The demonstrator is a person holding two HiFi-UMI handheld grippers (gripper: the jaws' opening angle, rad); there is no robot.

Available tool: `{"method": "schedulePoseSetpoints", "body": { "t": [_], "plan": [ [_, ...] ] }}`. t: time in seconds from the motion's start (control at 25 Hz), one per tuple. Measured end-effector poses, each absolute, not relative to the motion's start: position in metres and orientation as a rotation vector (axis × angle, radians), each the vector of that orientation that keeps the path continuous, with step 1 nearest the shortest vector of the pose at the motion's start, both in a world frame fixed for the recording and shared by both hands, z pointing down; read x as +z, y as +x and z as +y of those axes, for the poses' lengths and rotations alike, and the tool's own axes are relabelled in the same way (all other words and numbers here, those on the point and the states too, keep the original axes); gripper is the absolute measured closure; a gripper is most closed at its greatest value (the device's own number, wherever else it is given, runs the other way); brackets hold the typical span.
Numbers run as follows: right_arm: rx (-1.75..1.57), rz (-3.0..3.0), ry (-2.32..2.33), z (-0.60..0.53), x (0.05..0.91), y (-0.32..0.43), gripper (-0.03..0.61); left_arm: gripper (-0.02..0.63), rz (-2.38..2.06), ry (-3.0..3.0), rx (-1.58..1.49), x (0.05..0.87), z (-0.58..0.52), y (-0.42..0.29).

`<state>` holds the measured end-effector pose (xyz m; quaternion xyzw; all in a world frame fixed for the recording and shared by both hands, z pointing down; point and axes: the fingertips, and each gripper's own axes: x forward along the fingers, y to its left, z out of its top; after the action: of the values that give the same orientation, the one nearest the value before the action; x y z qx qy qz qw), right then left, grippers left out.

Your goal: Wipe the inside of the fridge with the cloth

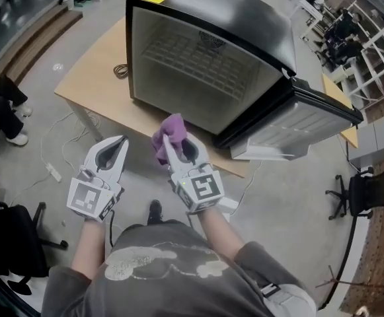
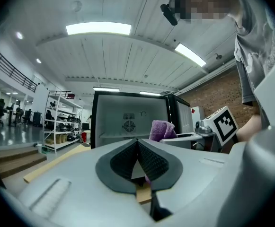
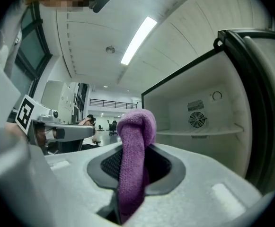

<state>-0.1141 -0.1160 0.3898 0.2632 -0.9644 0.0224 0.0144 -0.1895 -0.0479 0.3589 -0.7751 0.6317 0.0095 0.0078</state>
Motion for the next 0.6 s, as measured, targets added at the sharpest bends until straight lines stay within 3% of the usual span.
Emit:
{"method": "schedulePoseSetpoints", "body": {
  "t": [0.6],
  "plan": [
    [0.005, -2.99, 0.985, -0.192, 0.369, -0.142, 0.502, 0.595, 1.841, -2.487, 0.032, 0.333, -0.149, -0.222]
  ]
}}
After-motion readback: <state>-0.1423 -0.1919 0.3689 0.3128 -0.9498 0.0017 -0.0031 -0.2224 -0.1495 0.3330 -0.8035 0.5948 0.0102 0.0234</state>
